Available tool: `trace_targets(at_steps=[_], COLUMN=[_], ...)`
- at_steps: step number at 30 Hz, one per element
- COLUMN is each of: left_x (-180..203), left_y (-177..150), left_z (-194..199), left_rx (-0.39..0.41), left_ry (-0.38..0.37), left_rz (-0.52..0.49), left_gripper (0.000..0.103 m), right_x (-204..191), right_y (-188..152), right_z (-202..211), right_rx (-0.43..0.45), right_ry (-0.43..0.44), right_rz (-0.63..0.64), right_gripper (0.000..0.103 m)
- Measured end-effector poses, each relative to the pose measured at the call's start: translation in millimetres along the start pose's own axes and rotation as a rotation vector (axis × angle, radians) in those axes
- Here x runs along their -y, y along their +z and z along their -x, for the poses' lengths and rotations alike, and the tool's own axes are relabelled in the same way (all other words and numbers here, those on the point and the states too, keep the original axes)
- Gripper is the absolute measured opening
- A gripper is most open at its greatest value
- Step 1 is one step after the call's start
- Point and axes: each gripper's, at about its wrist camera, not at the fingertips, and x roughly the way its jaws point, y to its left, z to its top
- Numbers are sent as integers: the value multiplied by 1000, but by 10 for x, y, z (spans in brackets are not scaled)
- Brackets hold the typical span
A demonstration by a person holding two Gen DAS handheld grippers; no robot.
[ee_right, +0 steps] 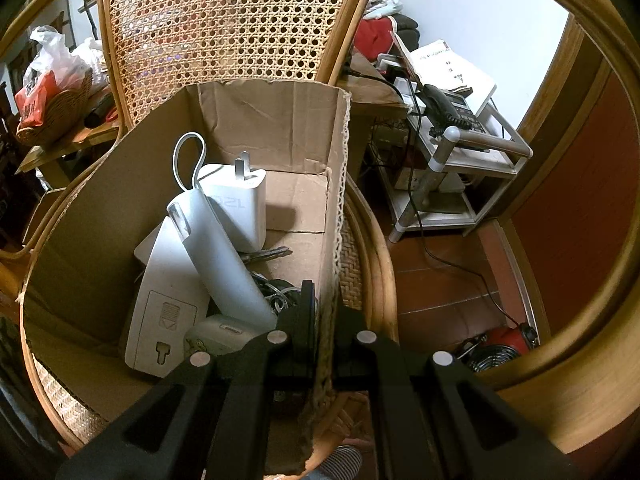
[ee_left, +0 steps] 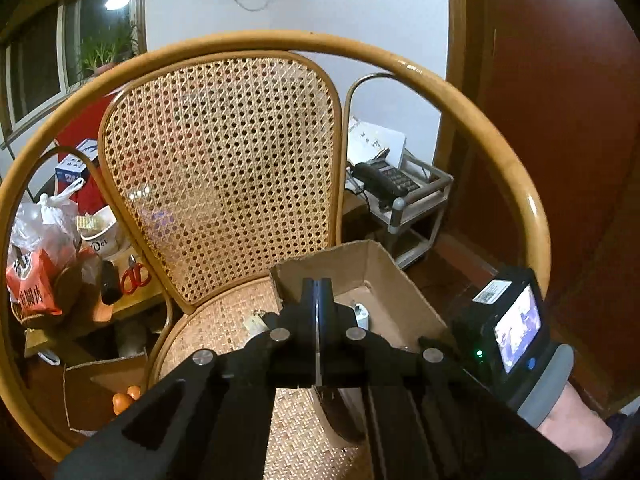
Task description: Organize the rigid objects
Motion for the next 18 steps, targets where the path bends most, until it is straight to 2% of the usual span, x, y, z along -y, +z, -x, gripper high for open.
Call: trace_targets(at_steps=[4, 7, 8, 9, 10, 11, 18], left_x=[-135, -359, -463, -561, -627, -703, -1147], left_y=[-174, -406, -499, -591, -666, -758, -1157], left_z=[-159, -303, -372, -452, -513, -583, -1225], left_rx=[-45, -90, -114, -145, -168, -180, -293], left_ry=[36, 79, 98, 118, 134, 149, 188], left_rz=[-2, 10, 17, 22, 18, 9, 70], left_gripper=[7, 23, 36, 59, 71, 76, 76], right_x=[-12, -14, -17, -12, -18, -18, -19], right_y=[2, 0, 1, 0, 3, 1, -1], right_z=[-1, -3, -3, -3, -4, -4, -2], right_rx=[0, 0, 0, 0, -1, 0, 0], right_ry=[1, 0, 0, 0, 0, 0, 1], right_rz=[2, 2, 2, 1, 1, 1, 2], right_gripper=[7, 7, 7, 7, 7, 7, 7])
